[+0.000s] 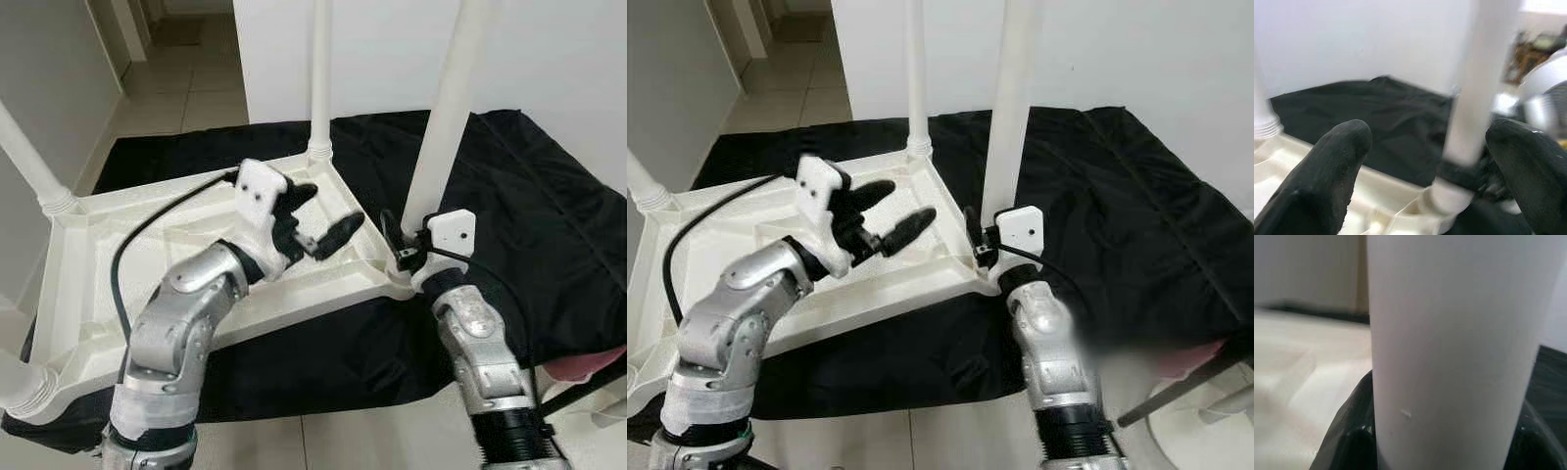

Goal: Building children table

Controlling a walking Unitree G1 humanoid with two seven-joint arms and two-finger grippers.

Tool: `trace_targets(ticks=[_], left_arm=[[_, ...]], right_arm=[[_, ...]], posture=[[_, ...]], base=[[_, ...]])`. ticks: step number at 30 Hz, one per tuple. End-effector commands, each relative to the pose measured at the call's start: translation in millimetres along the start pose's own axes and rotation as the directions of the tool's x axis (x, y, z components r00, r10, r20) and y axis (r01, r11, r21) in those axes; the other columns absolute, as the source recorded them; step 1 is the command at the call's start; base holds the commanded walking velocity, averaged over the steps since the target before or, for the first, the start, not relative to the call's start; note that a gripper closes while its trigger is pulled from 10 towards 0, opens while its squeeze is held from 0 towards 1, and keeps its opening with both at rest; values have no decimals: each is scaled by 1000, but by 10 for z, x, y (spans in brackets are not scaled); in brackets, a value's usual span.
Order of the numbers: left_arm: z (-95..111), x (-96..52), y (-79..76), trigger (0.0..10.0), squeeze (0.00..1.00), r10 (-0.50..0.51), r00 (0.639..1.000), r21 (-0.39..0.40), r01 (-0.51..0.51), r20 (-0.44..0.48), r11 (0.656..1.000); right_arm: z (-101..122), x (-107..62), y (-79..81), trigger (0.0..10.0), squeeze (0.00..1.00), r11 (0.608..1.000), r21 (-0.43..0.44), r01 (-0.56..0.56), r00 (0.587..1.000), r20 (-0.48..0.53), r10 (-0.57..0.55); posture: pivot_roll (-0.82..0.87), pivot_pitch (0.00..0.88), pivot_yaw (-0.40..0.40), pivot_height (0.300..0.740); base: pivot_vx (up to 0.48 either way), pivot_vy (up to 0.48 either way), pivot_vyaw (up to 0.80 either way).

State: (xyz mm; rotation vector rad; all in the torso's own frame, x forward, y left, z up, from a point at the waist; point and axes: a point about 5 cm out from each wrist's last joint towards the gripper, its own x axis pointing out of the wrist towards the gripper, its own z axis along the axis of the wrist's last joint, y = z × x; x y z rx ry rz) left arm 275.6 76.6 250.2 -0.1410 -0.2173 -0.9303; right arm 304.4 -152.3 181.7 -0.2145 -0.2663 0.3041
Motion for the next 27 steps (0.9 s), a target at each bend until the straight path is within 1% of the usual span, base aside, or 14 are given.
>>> trace_targets(ticks=[1,2,3,8,9,11,13,15,17,18,23,25,26,27], left_arm=[[43,10,-40,10000,1000,-40,999,-15,40,12,999],[64,60,-82,10000,1000,-66,998,33,66,12,997],[69,77,-93,10000,1000,-71,997,49,70,11,996],[79,115,-117,10000,1000,-98,995,49,97,2,994],[112,143,-166,10000,0,-140,990,56,139,9,989],[151,195,-217,10000,0,-190,982,53,189,14,981],[154,209,-227,10000,0,-202,979,45,201,12,979],[79,245,-193,10000,0,-164,986,43,165,-30,985],[78,247,-194,10000,0,-163,986,40,164,-29,986],[78,252,-194,10000,0,-162,986,39,163,-26,986],[86,267,-184,10000,0,-159,987,40,159,-22,986],[80,280,-167,10000,0,-149,989,44,150,-26,988],[71,299,-135,10000,0,-129,991,50,131,-34,990],[71,299,-135,10000,0,-129,991,50,131,-34,990]], right_arm=[[-19,23,35,10000,0,999,9,-38,999,-20,38],[-45,45,-5,10000,0,995,5,-103,993,-56,103],[-51,51,-20,10000,0,993,8,-119,991,-67,120],[-29,78,-63,10000,0,991,17,-133,989,-65,134],[-6,101,-81,10000,0,987,29,-156,986,-62,158],[29,136,-91,10000,0,972,34,-232,970,-65,234],[39,143,-91,10000,0,964,38,-261,962,-68,264],[86,173,-92,10000,0,950,41,-309,949,-54,311],[97,169,-76,10000,0,942,41,-332,941,-48,334],[111,159,-50,10000,0,927,33,-375,926,-43,376],[107,141,-12,10000,0,903,16,-428,902,-52,429],[105,134,5,10000,0,896,19,-444,894,-51,444],[111,121,32,10000,0,882,24,-471,880,-46,472],[111,121,32,10000,0,882,24,-471,880,-46,472]], posture=[[30,28,30,740],[29,22,27,740],[29,22,27,740],[34,17,24,740],[41,10,21,740],[54,0,17,740],[54,0,17,740],[59,0,15,740],[59,0,15,740],[59,0,16,740],[59,0,21,740],[60,0,22,740],[60,0,22,740],[60,0,22,740]], base=[[0,0,0],[0,0,0],[0,0,0],[0,0,0],[0,0,0],[0,0,0],[0,0,0],[0,0,0],[0,0,0],[0,0,0],[0,0,0],[0,0,0],[0,0,0],[0,0,0]])
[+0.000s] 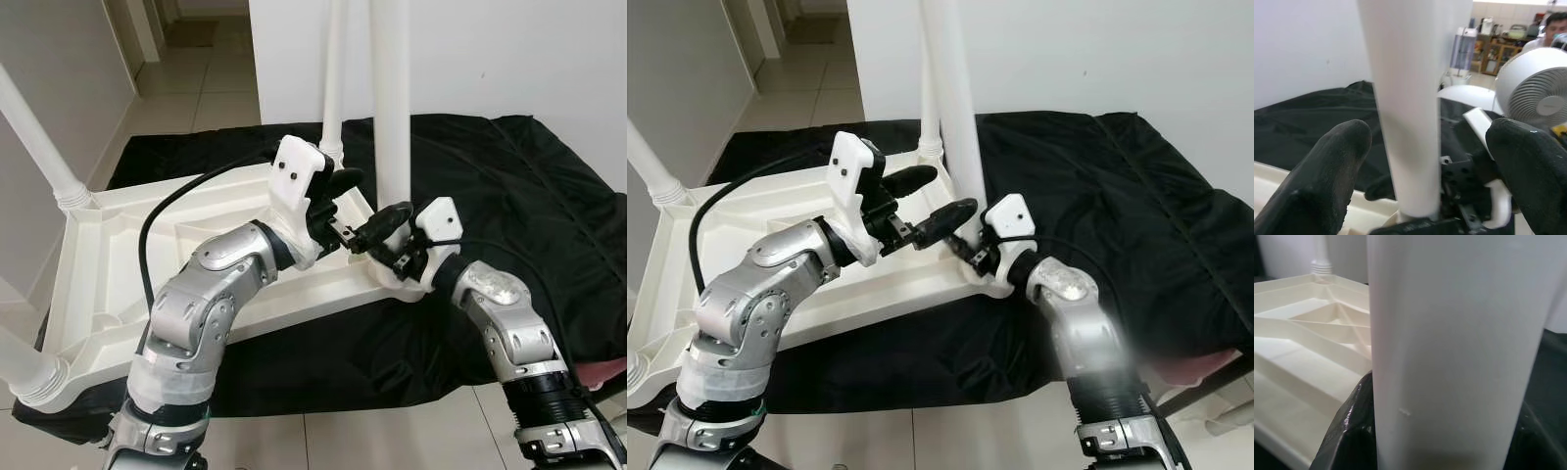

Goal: Building children table

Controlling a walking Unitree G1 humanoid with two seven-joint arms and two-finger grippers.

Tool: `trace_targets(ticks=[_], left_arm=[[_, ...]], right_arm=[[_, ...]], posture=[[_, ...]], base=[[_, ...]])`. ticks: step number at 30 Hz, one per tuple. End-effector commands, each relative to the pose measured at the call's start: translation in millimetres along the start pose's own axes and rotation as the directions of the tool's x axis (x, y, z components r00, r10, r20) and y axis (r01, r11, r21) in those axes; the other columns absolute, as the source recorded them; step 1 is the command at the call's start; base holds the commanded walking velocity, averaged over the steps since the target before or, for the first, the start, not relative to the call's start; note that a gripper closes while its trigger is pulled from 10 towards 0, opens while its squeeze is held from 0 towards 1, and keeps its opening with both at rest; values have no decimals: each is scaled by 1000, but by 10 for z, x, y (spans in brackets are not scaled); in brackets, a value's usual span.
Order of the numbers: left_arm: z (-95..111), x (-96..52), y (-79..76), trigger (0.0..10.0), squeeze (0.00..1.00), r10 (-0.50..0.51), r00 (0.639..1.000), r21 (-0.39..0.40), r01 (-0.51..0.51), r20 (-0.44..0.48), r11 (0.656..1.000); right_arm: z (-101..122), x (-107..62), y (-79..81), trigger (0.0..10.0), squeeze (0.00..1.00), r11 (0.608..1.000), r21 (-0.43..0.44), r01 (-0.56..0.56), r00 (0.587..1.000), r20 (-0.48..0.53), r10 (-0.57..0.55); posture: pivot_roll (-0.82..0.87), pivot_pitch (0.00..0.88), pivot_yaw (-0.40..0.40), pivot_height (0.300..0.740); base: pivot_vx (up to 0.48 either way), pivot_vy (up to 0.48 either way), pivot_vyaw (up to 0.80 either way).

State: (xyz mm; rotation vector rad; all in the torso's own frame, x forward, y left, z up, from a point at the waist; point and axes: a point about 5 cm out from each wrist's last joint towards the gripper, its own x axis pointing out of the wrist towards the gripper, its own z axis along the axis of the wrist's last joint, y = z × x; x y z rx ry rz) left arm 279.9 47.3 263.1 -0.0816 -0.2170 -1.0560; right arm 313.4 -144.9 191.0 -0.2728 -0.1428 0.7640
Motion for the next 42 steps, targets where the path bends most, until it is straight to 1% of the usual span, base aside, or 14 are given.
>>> trace_targets(ticks=[1,3,8,12,13,14,15,16,18,19,28,39,40,42], left_arm=[[11,19,24,10000,0,8,1000,18,-8,-6,1000],[45,34,60,10000,0,18,1000,10,-18,12,1000],[89,72,111,10000,0,24,999,-16,-23,32,1000],[106,108,154,10000,0,-11,999,-110,14,33,994],[106,108,154,10000,0,-11,999,-110,14,33,994],[139,107,111,4706,0,-72,996,-156,79,54,985],[139,107,111,4706,0,-72,996,-156,79,54,985],[195,108,95,0,0,-96,990,-209,116,103,971],[213,109,96,0,0,-99,988,-226,124,119,966],[216,113,86,0,0,-104,989,-196,124,109,973],[269,136,99,0,0,-109,989,-152,123,96,981],[287,121,122,0,0,-81,993,-135,92,83,987],[320,152,130,10000,0,-42,997,-104,49,72,993],[342,174,155,10000,0,-11,998,-111,18,67,994]], right_arm=[[40,-4,26,10000,0,999,-7,-32,999,18,32],[34,-15,82,10000,0,996,-3,-85,996,15,85],[-4,-47,98,10000,0,994,-3,-114,994,-5,114],[-48,-88,121,10000,0,989,28,-146,989,-17,147],[-48,-88,121,10000,0,989,28,-146,989,-17,147],[-74,-111,145,10000,0,987,36,-159,987,-27,160],[-74,-111,145,10000,0,987,36,-159,987,-27,160],[-84,-127,157,10000,0,985,39,-167,985,-32,168],[-85,-131,158,10000,0,985,39,-169,985,-33,170],[-89,-123,160,10000,0,985,50,-163,986,-30,164],[-62,-61,202,10000,0,977,74,-201,979,-16,202],[-9,-9,209,10000,0,973,71,-220,975,-9,221],[24,-3,174,10000,1000,979,76,-190,982,9,190],[52,13,149,10000,1000,982,94,-163,987,30,161]], posture=[[60,0,22,740],[49,0,36,740],[45,0,41,740],[11,0,67,740],[11,0,67,740],[11,0,67,740],[11,0,67,740],[7,0,73,740],[7,0,73,740],[7,0,73,740],[37,0,73,740],[38,0,62,740],[37,0,61,740],[35,1,61,740]], base=[[0,0,0],[0,0,0],[0,0,0],[0,0,0],[0,0,0],[0,0,0],[0,0,0],[0,0,0],[0,0,0],[0,0,0],[0,0,0],[0,0,0],[0,0,0],[0,0,0]])
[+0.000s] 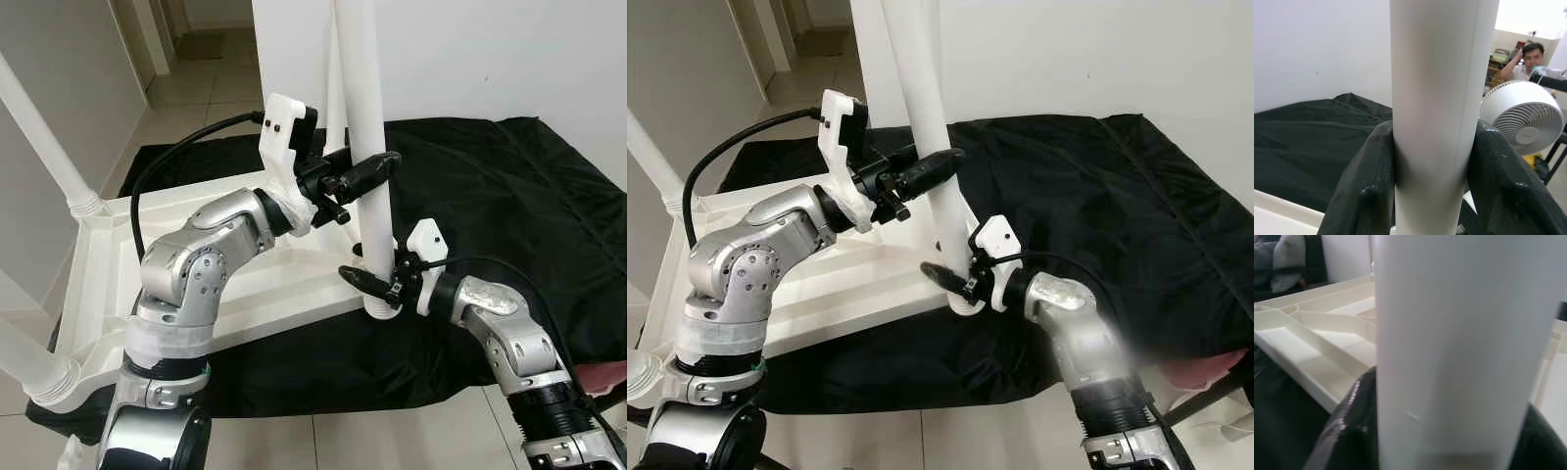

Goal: Building children table

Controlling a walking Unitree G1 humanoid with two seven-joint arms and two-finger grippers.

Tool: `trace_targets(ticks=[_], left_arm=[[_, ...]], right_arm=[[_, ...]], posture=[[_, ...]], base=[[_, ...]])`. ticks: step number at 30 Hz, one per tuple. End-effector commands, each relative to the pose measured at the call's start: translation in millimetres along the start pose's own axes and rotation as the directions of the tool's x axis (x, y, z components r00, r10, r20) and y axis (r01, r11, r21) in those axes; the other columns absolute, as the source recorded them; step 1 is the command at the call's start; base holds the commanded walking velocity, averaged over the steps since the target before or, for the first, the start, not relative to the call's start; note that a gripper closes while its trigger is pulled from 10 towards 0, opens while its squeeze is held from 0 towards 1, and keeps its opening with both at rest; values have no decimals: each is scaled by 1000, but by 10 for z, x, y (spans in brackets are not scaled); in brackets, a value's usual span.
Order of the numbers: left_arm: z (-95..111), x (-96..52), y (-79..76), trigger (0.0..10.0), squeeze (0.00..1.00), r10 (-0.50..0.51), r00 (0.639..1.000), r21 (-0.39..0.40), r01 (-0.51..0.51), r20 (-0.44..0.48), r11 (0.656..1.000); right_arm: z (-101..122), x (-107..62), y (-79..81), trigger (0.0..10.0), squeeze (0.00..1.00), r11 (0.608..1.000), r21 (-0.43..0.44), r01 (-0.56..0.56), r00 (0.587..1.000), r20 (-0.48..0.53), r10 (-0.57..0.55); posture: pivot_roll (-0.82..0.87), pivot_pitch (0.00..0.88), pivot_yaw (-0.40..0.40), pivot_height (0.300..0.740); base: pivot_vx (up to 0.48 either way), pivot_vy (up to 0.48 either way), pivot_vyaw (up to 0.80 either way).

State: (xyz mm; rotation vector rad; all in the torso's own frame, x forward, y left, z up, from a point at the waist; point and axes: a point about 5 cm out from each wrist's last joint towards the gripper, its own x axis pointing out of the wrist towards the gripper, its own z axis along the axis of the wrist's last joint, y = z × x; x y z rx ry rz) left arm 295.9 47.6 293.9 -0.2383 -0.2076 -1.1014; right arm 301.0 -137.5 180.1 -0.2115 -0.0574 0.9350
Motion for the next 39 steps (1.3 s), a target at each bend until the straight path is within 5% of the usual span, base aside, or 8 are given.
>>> trace_targets(ticks=[1,6,7,8,22,28,35,39], left_arm=[[72,42,2,10000,0,25,1000,28,-25,2,999],[97,47,39,10000,0,62,998,42,-62,4,997],[99,47,51,10000,0,72,997,47,-72,4,996],[87,41,67,10000,0,88,996,48,-88,-6,995],[49,11,143,10000,0,261,965,160,-254,-26,954],[82,26,177,10000,0,330,944,190,-321,-15,928],[284,141,176,10000,0,465,883,220,-468,71,856],[309,163,164,10000,0,474,877,212,-480,85,851]], right_arm=[[132,54,-24,10000,1000,1000,6,24,998,64,-24],[184,108,-53,10000,980,994,9,110,989,94,-110],[193,126,-54,10000,157,992,5,130,987,98,-130],[196,160,-49,10000,0,988,9,155,983,102,-155],[202,486,68,10000,0,918,38,394,916,73,-396],[183,601,185,10000,0,854,54,518,853,45,-520],[195,751,272,10000,0,752,66,655,750,56,-659],[208,766,265,10000,0,742,52,668,739,68,-670]], posture=[[33,2,63,740],[35,7,61,740],[35,7,61,740],[40,7,57,740],[57,9,52,740],[37,4,55,740],[35,9,31,740],[39,14,23,740]], base=[[0,0,0],[0,0,0],[0,0,0],[0,0,0],[0,0,0],[0,0,0],[0,0,0],[0,0,0]])
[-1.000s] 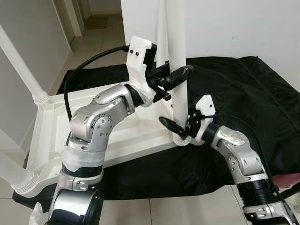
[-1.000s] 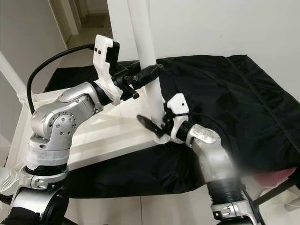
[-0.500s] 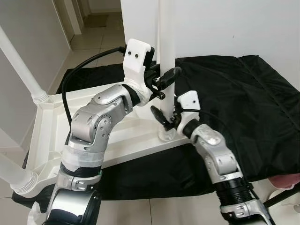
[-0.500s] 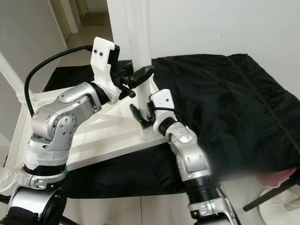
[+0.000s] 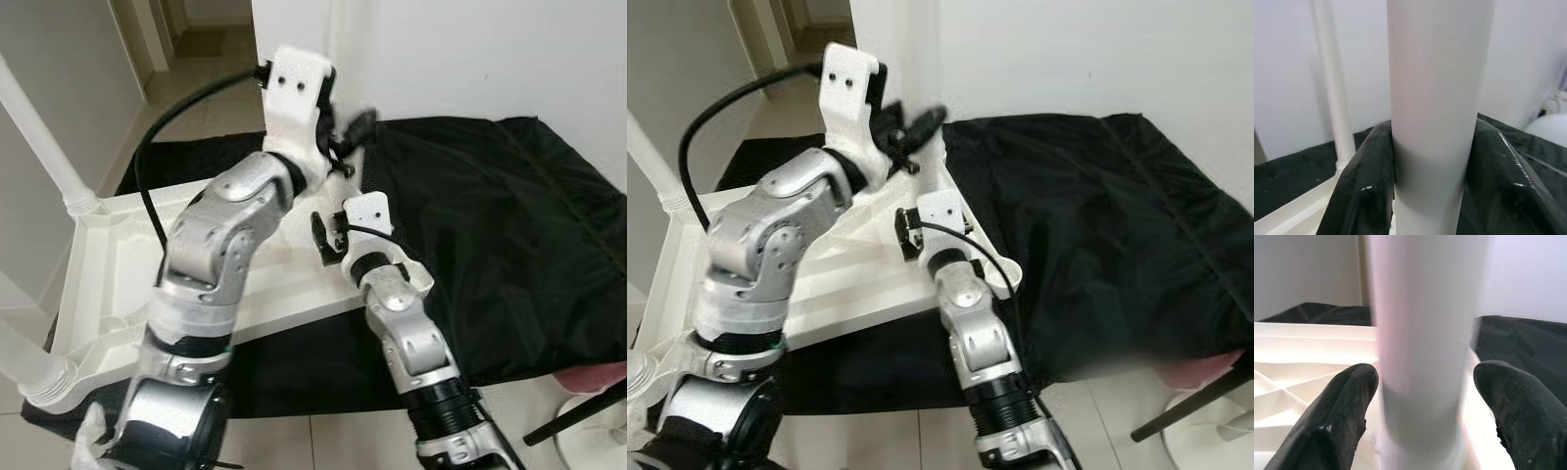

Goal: Building children table

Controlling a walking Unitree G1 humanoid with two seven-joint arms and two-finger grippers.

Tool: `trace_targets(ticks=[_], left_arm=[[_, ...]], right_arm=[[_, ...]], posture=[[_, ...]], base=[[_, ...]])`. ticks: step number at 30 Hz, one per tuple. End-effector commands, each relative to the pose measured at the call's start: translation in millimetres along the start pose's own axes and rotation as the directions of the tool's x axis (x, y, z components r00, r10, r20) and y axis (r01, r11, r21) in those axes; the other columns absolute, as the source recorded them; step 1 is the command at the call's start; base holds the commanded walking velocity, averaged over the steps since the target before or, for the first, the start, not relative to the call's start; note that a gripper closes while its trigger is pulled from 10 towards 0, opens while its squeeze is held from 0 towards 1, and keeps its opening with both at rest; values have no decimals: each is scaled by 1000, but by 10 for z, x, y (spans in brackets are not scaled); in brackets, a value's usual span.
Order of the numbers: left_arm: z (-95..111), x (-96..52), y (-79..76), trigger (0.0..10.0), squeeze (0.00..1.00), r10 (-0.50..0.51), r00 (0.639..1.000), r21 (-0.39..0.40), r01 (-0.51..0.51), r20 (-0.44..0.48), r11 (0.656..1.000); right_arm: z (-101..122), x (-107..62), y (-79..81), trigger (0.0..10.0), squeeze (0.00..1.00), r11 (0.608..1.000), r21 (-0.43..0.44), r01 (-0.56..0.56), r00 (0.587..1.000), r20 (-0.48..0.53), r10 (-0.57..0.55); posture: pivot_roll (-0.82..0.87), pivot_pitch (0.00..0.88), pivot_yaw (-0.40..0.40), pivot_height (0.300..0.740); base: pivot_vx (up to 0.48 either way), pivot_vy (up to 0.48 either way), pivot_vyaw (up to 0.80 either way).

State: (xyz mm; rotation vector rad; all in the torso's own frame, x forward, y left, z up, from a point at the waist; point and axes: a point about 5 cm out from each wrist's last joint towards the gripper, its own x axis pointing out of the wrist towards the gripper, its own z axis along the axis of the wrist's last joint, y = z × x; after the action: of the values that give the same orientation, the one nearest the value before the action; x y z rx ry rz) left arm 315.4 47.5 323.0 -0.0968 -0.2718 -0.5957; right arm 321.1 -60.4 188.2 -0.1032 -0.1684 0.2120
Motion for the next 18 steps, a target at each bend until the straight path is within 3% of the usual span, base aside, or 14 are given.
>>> trace_targets(ticks=[1,12,18], left_arm=[[55,13,10,10000,0,23,1000,0,-23,18,1000],[87,38,-53,10000,0,48,998,-13,-47,29,999],[96,50,-79,10000,0,46,998,-13,-46,30,999]], right_arm=[[41,42,20,10000,0,1000,-15,15,1000,23,-15],[122,120,-80,10000,0,988,-93,120,987,115,-109],[106,198,-140,10000,0,987,-86,138,985,114,-128]], posture=[[48,14,8,740],[52,0,-8,740],[55,0,-6,740]], base=[[0,0,0],[0,0,0],[0,0,0]])
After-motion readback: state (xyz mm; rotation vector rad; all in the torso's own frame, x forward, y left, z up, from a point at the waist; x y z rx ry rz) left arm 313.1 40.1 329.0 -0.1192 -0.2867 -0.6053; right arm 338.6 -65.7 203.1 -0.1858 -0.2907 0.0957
